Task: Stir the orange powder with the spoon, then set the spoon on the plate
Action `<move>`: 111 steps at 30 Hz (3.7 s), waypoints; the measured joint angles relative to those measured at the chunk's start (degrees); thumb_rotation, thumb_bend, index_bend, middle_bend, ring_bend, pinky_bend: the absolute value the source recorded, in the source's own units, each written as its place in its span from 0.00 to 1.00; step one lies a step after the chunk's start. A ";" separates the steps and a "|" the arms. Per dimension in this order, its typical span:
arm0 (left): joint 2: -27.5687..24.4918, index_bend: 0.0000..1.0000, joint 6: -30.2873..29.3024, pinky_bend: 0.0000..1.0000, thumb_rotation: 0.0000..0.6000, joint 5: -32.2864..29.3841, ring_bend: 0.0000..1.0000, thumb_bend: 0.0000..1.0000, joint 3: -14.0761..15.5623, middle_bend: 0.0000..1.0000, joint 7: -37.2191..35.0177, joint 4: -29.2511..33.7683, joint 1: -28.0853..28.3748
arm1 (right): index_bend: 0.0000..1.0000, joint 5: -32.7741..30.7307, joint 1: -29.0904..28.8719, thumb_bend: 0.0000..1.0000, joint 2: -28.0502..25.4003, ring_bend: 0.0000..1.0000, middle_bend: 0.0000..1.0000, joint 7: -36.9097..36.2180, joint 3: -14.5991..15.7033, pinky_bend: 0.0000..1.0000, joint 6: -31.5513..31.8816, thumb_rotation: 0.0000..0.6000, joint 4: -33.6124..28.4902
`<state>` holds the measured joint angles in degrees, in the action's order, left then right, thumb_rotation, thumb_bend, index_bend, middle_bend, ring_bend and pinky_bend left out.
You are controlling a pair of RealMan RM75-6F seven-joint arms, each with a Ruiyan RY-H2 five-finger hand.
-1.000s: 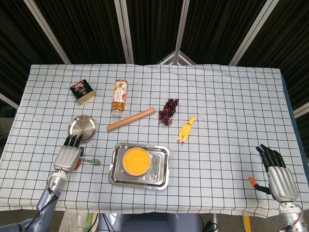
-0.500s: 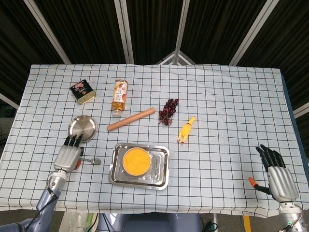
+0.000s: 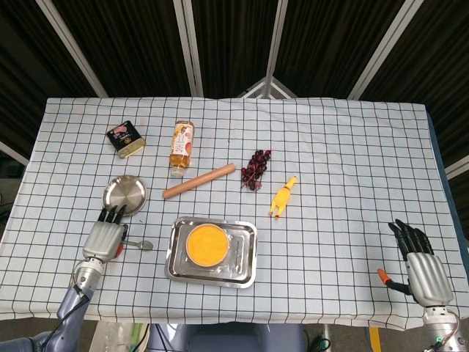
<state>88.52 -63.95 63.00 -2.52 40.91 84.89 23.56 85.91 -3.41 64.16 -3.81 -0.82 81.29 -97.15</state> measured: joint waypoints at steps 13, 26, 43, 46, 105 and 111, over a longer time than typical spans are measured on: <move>-0.53 0.55 -0.51 0.00 1.00 0.06 0.00 0.51 0.44 0.00 -0.19 0.79 0.30 | 0.00 -0.05 0.04 0.32 -0.03 0.00 0.00 0.03 -0.05 0.00 0.07 1.00 -0.06; -5.32 0.54 -2.67 0.00 1.00 2.00 0.00 0.51 -0.52 0.00 2.23 9.98 1.52 | 0.00 0.10 0.13 0.32 -0.08 0.00 0.00 0.04 -0.05 0.00 0.30 1.00 -0.15; -8.11 0.54 -5.02 0.00 1.00 -13.46 0.00 0.51 -6.71 0.00 21.28 25.57 9.68 | 0.00 -0.35 0.09 0.32 -0.20 0.00 0.00 -0.60 -0.17 0.00 0.02 1.00 -0.34; -5.91 0.54 -6.18 0.00 1.00 -17.72 0.00 0.51 -7.88 0.00 25.67 26.09 12.22 | 0.00 -0.71 0.04 0.32 -0.33 0.00 0.00 -1.01 -0.30 0.00 -0.19 1.00 -0.32; -3.32 0.48 -16.85 1.00 1.00 -30.99 1.00 0.33 -9.25 1.00 28.26 32.06 23.59 | 0.00 -1.86 -0.19 0.32 -1.06 0.00 0.00 -2.54 -0.59 0.00 -1.21 1.00 -0.97; -1.94 0.51 -16.54 1.00 1.00 -36.15 1.00 0.33 -9.92 1.00 28.95 31.49 25.23 | 0.00 -1.76 -0.23 0.32 -1.09 0.00 0.00 -2.79 -0.64 0.00 -1.21 1.00 -0.93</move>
<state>86.58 -80.50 26.85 -12.44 69.86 116.37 48.79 84.14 -3.64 63.07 -6.60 -1.46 80.08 -98.08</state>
